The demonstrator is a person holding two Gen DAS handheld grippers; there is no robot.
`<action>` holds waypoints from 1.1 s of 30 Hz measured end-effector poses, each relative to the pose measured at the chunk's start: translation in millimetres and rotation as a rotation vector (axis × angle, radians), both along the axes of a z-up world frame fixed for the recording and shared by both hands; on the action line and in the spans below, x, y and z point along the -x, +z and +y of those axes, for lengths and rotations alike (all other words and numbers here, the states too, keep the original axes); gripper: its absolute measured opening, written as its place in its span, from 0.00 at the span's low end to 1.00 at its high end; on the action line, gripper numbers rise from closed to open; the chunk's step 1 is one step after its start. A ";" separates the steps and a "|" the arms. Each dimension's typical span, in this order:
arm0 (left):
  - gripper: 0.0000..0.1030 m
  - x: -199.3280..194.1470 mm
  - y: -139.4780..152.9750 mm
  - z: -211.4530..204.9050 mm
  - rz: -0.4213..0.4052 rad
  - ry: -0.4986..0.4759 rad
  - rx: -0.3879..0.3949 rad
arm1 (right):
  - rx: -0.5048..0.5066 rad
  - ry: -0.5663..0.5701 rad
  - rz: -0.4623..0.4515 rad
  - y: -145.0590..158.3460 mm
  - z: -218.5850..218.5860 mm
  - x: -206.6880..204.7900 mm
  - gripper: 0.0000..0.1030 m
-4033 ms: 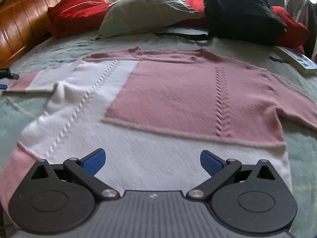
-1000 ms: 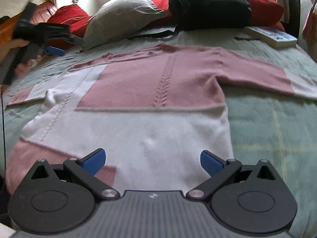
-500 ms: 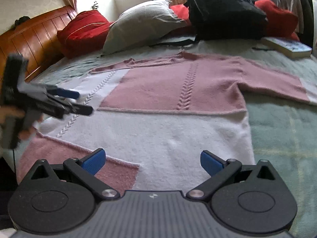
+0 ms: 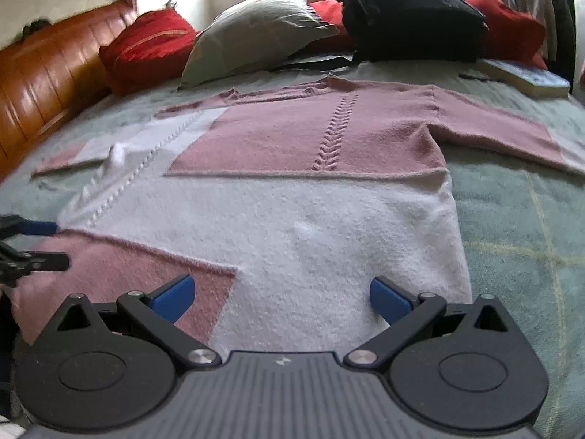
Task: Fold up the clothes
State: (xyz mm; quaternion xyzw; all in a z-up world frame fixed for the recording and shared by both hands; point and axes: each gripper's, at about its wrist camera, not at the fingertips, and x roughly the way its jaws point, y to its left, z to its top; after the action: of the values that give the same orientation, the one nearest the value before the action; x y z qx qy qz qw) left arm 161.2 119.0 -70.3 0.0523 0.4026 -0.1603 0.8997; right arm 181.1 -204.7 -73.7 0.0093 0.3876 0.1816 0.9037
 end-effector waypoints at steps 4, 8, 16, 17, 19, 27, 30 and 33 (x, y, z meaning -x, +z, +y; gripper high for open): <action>0.99 7.9 8.3 -14.9 -0.066 -0.052 -0.006 | 0.017 0.002 -0.005 0.6 6.0 3.0 1.00; 0.99 3.1 -8.3 -18.8 0.038 0.023 0.012 | 0.050 0.001 -0.011 -1.8 10.7 10.1 1.00; 0.99 54.1 1.7 -4.5 0.064 0.094 0.050 | 0.105 0.036 -0.057 -3.0 23.9 25.5 1.00; 0.99 56.0 6.5 0.2 0.066 0.118 0.063 | 0.088 0.048 -0.060 -0.1 26.7 26.2 1.00; 0.99 56.9 18.4 11.4 0.054 0.192 0.095 | 0.021 0.109 -0.070 8.0 36.7 26.2 1.00; 0.99 58.6 67.7 46.1 -0.052 0.344 0.088 | 0.031 0.397 -0.135 14.0 127.9 21.2 1.00; 0.99 63.5 75.0 50.5 -0.083 0.367 0.075 | 0.071 0.435 -0.147 3.1 152.7 22.9 1.00; 0.99 68.0 70.8 50.7 -0.074 0.354 0.080 | 0.110 0.472 -0.159 -7.8 177.5 24.6 1.00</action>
State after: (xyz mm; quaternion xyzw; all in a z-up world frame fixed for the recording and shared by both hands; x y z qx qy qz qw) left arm 93.2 169.6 0.5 -0.0492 0.3653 -0.0131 0.9295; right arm 156.5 -27.2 -81.4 -0.1452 0.3159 0.3663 0.8631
